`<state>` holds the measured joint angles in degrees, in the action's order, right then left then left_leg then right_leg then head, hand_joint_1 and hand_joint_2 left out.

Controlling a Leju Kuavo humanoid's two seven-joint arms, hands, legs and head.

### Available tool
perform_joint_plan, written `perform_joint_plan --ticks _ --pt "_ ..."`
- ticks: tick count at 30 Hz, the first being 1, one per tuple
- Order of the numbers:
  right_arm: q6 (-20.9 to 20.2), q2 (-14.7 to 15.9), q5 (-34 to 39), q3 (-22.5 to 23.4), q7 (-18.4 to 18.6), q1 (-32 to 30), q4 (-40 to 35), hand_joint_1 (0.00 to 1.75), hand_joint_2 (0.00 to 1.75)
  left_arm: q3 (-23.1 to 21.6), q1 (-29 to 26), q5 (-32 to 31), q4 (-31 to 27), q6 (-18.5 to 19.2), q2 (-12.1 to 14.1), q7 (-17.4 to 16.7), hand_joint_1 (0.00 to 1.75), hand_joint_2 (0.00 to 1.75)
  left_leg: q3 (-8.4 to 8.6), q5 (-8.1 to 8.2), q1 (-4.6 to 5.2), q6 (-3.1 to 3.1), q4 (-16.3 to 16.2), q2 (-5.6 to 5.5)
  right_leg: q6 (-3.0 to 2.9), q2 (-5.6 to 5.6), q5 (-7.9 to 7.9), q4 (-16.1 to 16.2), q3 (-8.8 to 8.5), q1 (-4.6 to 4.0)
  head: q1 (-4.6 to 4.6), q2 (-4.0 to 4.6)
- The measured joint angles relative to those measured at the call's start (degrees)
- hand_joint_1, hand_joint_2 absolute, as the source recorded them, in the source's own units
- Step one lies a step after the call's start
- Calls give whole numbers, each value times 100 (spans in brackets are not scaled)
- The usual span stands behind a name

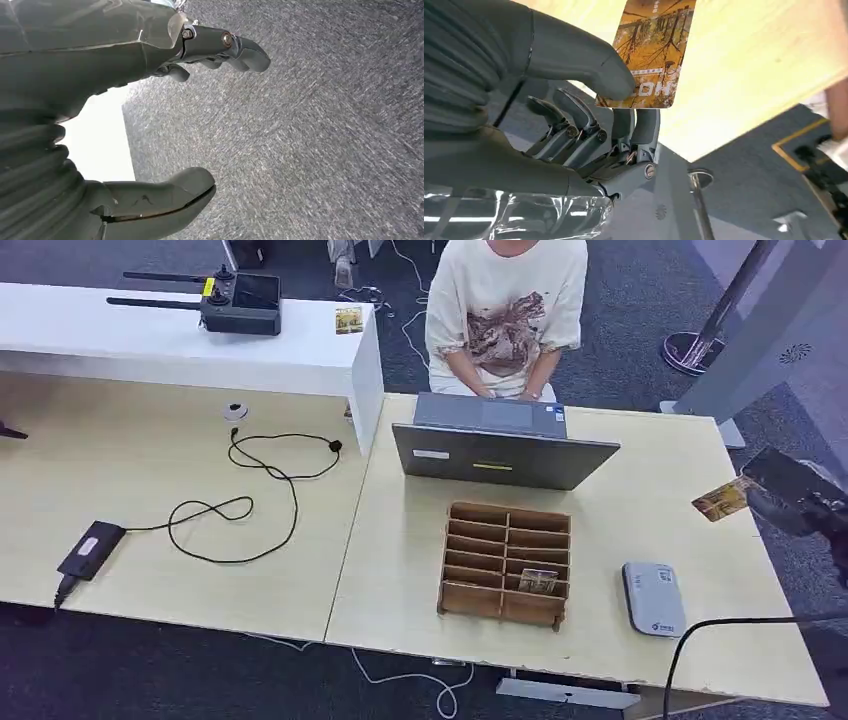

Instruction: Pass the card to the sensor for recognition and then transmit it.

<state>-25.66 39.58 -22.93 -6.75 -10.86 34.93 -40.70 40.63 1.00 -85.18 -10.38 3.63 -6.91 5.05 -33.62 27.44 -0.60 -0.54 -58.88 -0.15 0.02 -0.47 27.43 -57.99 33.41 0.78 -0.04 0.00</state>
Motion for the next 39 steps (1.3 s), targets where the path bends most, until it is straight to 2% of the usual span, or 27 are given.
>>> perform_joint_plan --ticks 11,17,22,30,39 --pt "-275 184 -356 -277 120 -85 72 175 175 0 9 -42 0 52 24 -2 0 175 1 0 0 1 0 1 1 2 1 1 1 0 0 -2" --pt "-667 288 -391 -476 -233 -203 85 175 175 0 9 -63 0 50 28 -2 0 175 0 0 0 1 0 -1 1 -1 1 1 0 -1 0 0" --pt "-787 374 -302 -555 -383 -469 -120 175 175 0 9 -83 0 52 33 6 0 175 -3 1 0 1 0 -4 2 -2 1 1 1 0 0 0" --pt "-1045 450 -376 -747 -252 -719 -673 175 175 0 15 -87 0 63 42 11 0 175 -3 1 -1 2 0 -1 2 1 1 1 1 -1 0 0" --pt "-1043 308 -555 -1524 -179 -314 -752 175 175 2 22 -87 0 66 55 -7 0 175 -4 0 -1 1 0 -2 2 -2 1 -1 -1 -1 0 0"
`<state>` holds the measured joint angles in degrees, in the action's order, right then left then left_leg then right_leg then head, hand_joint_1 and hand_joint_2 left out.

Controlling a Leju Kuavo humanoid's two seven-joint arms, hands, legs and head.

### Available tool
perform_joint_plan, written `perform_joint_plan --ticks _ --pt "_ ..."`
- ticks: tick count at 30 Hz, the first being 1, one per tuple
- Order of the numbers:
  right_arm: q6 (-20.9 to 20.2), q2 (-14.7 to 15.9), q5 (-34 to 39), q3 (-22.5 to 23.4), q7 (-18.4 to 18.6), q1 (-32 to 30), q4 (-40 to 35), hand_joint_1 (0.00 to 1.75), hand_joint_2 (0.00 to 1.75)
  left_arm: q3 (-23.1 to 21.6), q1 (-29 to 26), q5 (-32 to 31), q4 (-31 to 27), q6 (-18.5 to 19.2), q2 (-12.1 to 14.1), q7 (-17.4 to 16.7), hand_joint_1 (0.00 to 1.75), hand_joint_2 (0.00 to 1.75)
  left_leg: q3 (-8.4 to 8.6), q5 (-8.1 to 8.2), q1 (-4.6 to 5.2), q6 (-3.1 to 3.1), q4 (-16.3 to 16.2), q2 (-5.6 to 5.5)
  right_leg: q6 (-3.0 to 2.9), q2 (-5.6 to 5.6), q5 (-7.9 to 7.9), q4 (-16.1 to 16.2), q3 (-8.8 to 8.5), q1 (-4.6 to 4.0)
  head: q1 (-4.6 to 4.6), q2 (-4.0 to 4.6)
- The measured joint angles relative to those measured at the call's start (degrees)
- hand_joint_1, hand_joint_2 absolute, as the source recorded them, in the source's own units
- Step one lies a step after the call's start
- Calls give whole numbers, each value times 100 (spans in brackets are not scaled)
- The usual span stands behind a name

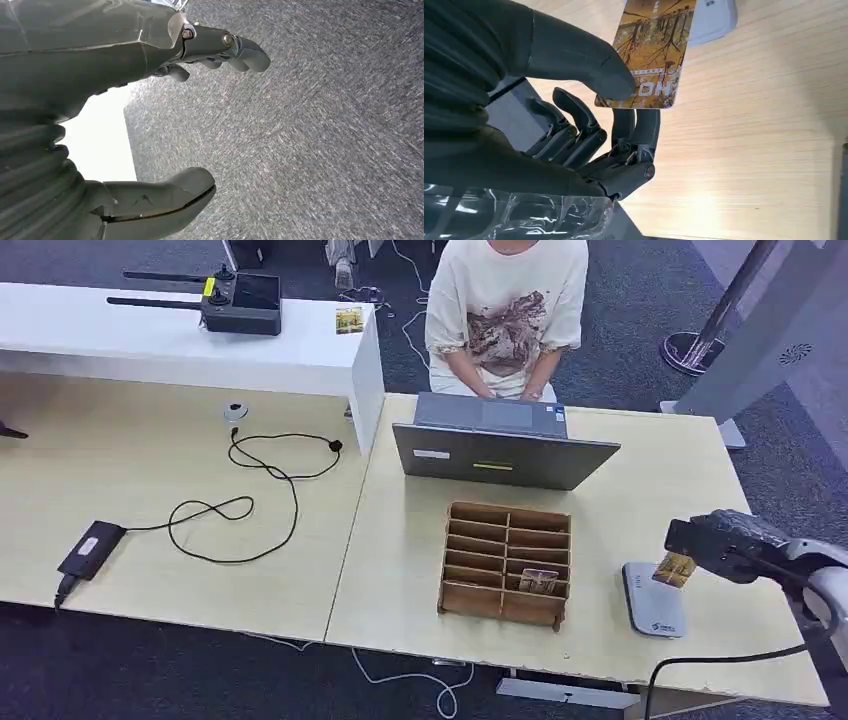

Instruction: Pass the card to the sensor for recognition and then transmit it.

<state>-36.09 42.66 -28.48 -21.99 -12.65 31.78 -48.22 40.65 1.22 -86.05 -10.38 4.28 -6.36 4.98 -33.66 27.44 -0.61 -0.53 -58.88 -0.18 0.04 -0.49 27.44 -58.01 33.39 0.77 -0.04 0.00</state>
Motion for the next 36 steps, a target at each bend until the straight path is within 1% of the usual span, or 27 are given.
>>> perform_joint_plan --ticks 4,13,21,28,36 --pt "-39 -87 -87 -299 50 180 46 175 175 0 0 -7 0 0 0 0 0 175 -1 0 0 0 0 0 0 0 0 0 0 0 0 0" --pt "-118 -238 -76 -933 -26 635 411 175 175 0 0 -17 0 2 11 18 0 175 0 0 0 0 0 0 0 0 0 0 1 0 0 0" --pt "-236 -306 -44 -1239 -55 897 638 175 175 0 -2 -15 0 4 26 46 0 175 -1 0 0 0 0 -1 0 0 0 0 1 0 0 0" --pt "-195 -374 44 -1494 -90 1100 859 175 175 0 -5 -13 0 -2 26 52 0 175 -1 0 0 0 0 -2 0 -2 0 0 1 0 0 -2" --pt "-208 -372 221 -1704 -98 1239 1066 175 175 0 -8 -15 0 -7 28 61 0 175 0 0 0 0 -1 -1 0 -1 0 2 1 0 0 0"
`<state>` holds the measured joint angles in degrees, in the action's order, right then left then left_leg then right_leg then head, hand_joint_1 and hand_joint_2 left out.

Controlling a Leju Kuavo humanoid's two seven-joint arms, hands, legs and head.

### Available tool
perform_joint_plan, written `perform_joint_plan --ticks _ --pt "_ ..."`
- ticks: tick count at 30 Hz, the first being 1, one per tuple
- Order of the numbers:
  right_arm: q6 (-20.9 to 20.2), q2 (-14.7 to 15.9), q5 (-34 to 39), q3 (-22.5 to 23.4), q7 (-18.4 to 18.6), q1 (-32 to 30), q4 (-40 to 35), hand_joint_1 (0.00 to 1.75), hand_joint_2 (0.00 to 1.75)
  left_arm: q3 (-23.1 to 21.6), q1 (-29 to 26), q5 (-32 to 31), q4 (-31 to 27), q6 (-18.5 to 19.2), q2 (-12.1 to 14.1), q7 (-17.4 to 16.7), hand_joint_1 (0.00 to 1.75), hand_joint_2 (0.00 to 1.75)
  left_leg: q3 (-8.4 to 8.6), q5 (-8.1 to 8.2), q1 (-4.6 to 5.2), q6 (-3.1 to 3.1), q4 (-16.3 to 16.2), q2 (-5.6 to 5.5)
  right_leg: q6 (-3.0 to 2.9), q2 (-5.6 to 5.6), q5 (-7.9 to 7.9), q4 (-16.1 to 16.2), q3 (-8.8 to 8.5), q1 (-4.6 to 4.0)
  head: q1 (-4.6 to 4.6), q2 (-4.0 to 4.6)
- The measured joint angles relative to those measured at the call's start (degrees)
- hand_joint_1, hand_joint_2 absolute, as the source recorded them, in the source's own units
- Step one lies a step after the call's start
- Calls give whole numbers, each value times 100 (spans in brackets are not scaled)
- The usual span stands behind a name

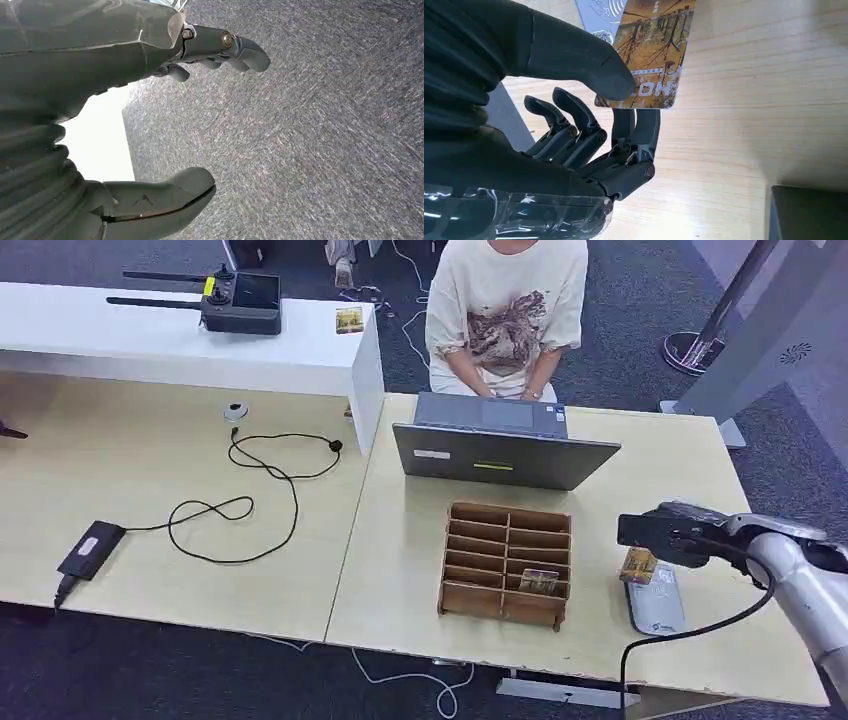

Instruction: Pass the card to the sensor for recognition and then transmit it.

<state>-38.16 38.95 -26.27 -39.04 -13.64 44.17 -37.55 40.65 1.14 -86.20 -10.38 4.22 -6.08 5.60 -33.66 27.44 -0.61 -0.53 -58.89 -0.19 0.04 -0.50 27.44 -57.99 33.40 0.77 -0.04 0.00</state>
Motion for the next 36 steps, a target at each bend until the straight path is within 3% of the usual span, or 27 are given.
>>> perform_joint_plan --ticks 36 --pt "765 -72 103 -94 372 -292 770 175 175 0 5 -17 0 4 31 4 0 175 0 0 0 0 0 0 0 0 0 1 0 0 0 -2"
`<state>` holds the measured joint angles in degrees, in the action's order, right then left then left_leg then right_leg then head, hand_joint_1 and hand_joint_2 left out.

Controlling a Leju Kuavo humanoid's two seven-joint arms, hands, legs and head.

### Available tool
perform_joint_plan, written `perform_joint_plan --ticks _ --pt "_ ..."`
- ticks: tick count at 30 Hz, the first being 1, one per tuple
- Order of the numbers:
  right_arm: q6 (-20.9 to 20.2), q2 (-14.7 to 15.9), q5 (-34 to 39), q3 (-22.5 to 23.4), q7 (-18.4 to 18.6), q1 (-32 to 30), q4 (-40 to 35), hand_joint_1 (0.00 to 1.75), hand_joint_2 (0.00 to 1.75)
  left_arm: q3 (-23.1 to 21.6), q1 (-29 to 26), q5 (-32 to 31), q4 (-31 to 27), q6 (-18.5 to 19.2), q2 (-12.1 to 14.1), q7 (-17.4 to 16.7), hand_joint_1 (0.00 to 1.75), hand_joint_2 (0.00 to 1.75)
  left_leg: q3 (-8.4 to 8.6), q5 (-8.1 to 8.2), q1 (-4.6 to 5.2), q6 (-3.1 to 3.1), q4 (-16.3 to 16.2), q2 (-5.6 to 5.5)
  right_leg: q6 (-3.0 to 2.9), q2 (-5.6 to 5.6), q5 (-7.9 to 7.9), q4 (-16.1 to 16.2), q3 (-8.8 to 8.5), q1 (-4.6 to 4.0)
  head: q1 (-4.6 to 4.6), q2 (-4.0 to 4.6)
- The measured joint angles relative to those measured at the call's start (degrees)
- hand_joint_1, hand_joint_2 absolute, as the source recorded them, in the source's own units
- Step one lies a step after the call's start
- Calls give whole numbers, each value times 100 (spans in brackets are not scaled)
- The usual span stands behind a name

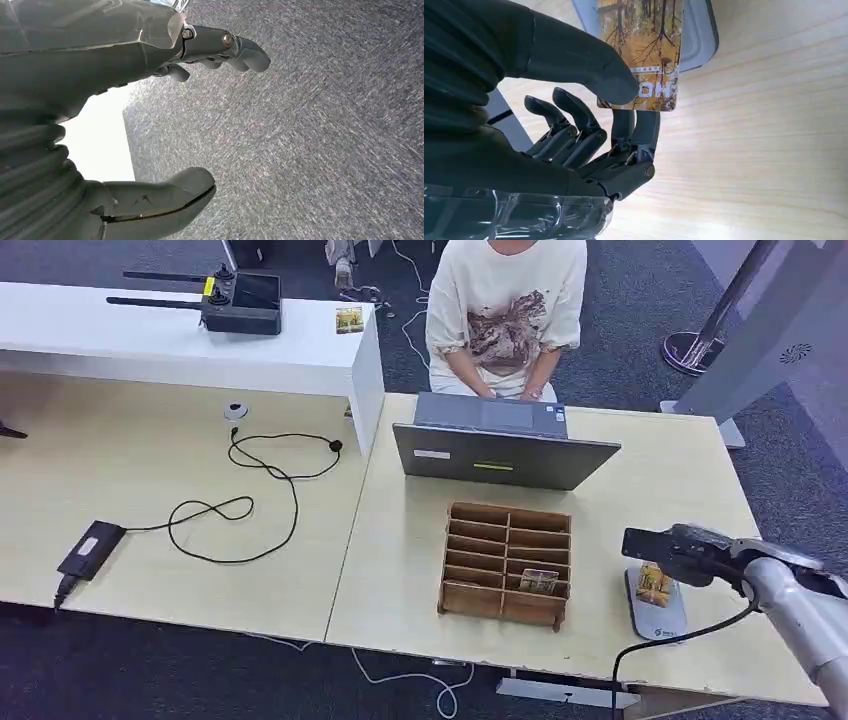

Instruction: Pass the card to the sensor for recognition and then transmit it.

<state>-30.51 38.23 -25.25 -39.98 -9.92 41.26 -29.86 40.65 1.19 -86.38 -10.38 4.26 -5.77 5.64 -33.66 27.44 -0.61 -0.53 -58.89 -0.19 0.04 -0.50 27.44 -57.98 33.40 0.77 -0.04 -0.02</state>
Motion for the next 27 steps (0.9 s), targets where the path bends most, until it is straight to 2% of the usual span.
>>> perform_joint_plan --ticks 27 --pt "162 -9 -76 330 7 -304 153 175 175 0 2 -7 0 -2 0 -7 0 175 0 0 0 0 0 0 0 0 0 0 0 0 0 0"
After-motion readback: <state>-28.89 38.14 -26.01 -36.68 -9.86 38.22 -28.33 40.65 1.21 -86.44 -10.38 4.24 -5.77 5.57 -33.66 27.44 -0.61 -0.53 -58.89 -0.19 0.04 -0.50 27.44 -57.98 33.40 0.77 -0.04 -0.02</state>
